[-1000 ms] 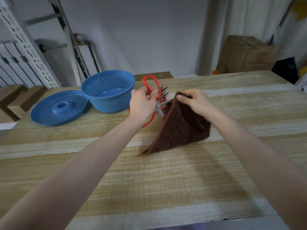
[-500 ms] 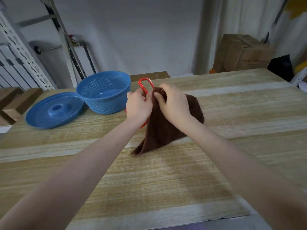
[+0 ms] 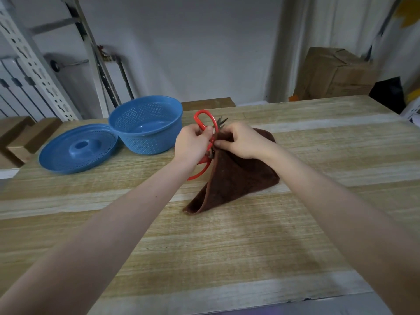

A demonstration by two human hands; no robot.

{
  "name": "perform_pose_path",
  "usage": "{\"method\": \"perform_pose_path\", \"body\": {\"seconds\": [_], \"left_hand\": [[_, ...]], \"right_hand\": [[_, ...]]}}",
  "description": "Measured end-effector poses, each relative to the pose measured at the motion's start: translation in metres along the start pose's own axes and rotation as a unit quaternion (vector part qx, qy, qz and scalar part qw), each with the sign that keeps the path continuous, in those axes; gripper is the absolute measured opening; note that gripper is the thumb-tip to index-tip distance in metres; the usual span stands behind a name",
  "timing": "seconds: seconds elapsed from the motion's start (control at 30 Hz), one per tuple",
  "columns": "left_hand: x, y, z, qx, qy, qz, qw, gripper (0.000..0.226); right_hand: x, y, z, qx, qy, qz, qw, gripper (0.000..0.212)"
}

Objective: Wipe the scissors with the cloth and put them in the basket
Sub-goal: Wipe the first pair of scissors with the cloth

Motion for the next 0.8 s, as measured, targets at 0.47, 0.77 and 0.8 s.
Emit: {"method": "perform_pose_path", "body": {"seconds": [0.47, 0.77, 0.8], "left_hand": [[-0.003, 0.009, 0.009, 0.028, 0.024, 0.036, 0.999, 0.033], [-0.003, 0.008, 0.003, 0.026, -0.029, 0.027, 0.999, 0.033], [-0.003, 0.008, 0.002, 0.025, -0.036, 0.021, 0.999, 0.03]], "right_hand": [[0.002, -0.002, -0.011, 0.087, -0.035, 0.04, 0.995, 0.018], [-0.007, 0.006, -0.009, 0.155, -0.026, 0.037, 0.987, 0.009], [-0.009, 0.008, -0.011, 0.177, -0.033, 0.045, 0.983, 0.01]]}}
Point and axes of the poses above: each hand's wrist, its own x-axis towards the middle knuckle, its own z-axis out of the palm, y = z × x, the point moved 1 cm from there along x, towards the middle knuckle, and after that the axes turned 7 degrees about -z, right-handed, at the moved point
